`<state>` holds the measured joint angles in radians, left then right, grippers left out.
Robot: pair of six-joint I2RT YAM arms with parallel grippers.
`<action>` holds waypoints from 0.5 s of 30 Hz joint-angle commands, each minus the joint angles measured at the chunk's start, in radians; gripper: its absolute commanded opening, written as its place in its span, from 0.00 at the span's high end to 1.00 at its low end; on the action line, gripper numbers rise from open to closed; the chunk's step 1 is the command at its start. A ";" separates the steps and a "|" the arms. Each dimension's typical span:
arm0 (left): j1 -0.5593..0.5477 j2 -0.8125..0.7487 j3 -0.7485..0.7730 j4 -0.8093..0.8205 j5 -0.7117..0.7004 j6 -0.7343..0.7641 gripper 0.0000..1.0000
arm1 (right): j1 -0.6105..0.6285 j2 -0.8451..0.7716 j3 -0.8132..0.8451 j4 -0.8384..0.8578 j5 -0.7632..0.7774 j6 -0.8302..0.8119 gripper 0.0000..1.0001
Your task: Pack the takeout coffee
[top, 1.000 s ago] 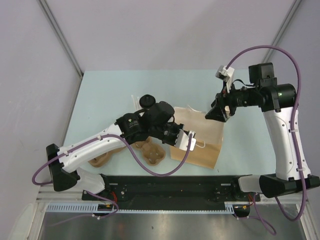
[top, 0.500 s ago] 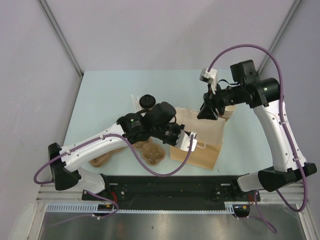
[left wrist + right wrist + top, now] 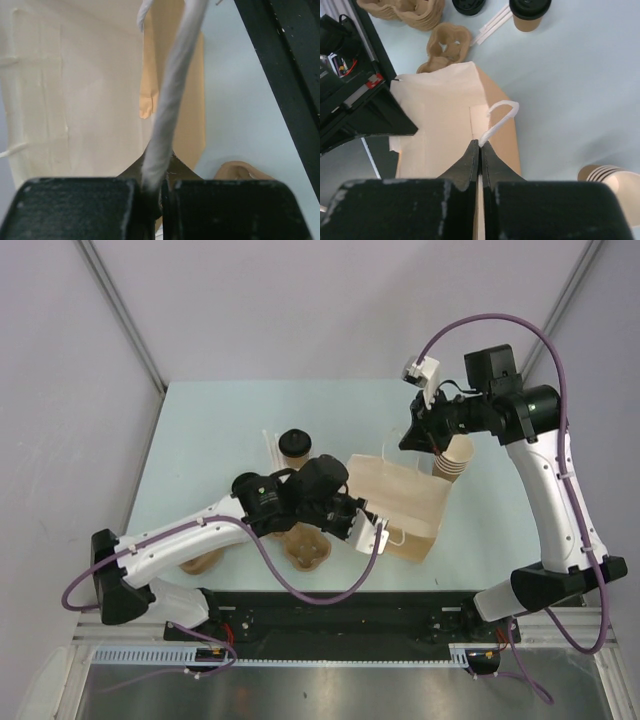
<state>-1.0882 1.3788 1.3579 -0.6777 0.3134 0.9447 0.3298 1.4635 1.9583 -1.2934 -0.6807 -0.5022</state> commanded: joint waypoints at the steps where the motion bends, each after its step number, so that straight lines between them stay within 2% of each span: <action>1: -0.068 -0.087 -0.113 0.059 -0.060 0.078 1.00 | -0.023 0.015 -0.010 0.034 -0.016 0.037 1.00; 6: -0.102 -0.115 -0.195 0.072 -0.063 0.066 1.00 | -0.041 0.006 -0.131 0.088 -0.010 0.059 1.00; 15: -0.102 -0.119 -0.207 0.079 -0.065 0.058 1.00 | -0.086 0.027 -0.243 0.086 -0.054 0.048 1.00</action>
<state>-1.1889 1.2606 1.1732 -0.5869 0.2501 1.0035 0.2546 1.4849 1.7538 -1.2354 -0.7021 -0.4568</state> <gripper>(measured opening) 0.012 0.018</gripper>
